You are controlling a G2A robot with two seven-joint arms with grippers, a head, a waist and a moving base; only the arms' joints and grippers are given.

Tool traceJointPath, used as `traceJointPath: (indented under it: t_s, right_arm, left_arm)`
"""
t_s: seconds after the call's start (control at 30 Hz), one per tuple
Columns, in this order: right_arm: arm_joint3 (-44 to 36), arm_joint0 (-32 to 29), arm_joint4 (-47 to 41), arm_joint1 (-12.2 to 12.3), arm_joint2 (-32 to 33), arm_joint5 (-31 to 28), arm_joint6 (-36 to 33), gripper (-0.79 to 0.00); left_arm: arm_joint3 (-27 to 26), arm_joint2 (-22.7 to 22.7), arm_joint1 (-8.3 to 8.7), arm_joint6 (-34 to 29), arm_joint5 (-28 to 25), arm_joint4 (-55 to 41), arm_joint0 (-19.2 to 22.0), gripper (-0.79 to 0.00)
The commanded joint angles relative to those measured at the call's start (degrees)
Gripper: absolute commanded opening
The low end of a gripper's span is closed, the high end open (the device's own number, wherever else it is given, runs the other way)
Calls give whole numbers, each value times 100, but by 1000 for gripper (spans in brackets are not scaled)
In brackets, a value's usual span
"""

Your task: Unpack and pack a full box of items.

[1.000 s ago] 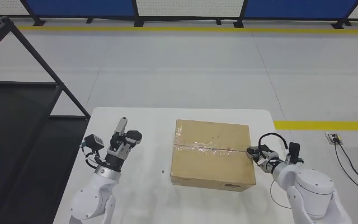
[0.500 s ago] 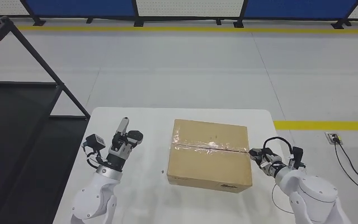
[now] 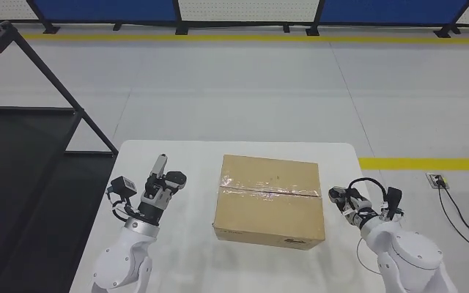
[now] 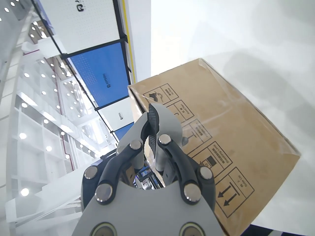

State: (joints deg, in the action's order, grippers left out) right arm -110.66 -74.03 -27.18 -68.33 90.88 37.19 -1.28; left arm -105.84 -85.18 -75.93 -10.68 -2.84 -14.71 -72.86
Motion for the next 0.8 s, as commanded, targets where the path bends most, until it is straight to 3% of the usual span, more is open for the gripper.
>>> traceJointPath:
  t_s: [0.0, 0.03, 0.07, 0.1, 0.13, 0.23, 0.43, 0.47, 0.6, 0.77]
  right_arm:
    - [-184, -167, -5, -16, 47, -252, 183, -785]
    - [-252, -251, -9, -25, 65, -381, 265, -733]
    - [-313, -328, -19, -33, 83, -513, 336, -483]
    - [-358, -400, -36, -42, 96, -629, 387, -120]
    - [-398, -462, -36, -47, 106, -726, 415, 0]
    - [-463, -608, -5, -62, 132, -1006, 509, 0]
    - [-463, -608, -5, -62, 132, -1006, 509, 0]
    - [-463, -608, -5, -62, 132, -1006, 509, -219]
    - [-463, -608, -5, -62, 132, -1006, 509, -68]
    - [-463, -608, -5, -62, 132, -1006, 509, -1]
  left_arm:
    - [-13, 17, 0, -13, -6, 13, 5, 0]
    - [-20, 24, 0, -22, -8, 12, 8, 0]
    - [-23, 27, 1, -26, -13, 10, 9, 0]
    - [-26, 27, 1, -25, -13, 10, 8, 0]
    - [-30, 26, 1, -24, -11, 9, 6, 0]
    - [-46, 6, 6, -44, -20, 16, -13, 0]
    - [-110, -25, 4, 28, -91, -45, -60, 0]
    - [-107, -25, 5, 19, -84, -39, -59, -1]
    - [-111, -25, 4, 30, -93, -47, -60, 0]
    - [-110, -25, 4, 29, -91, -45, -60, -1]
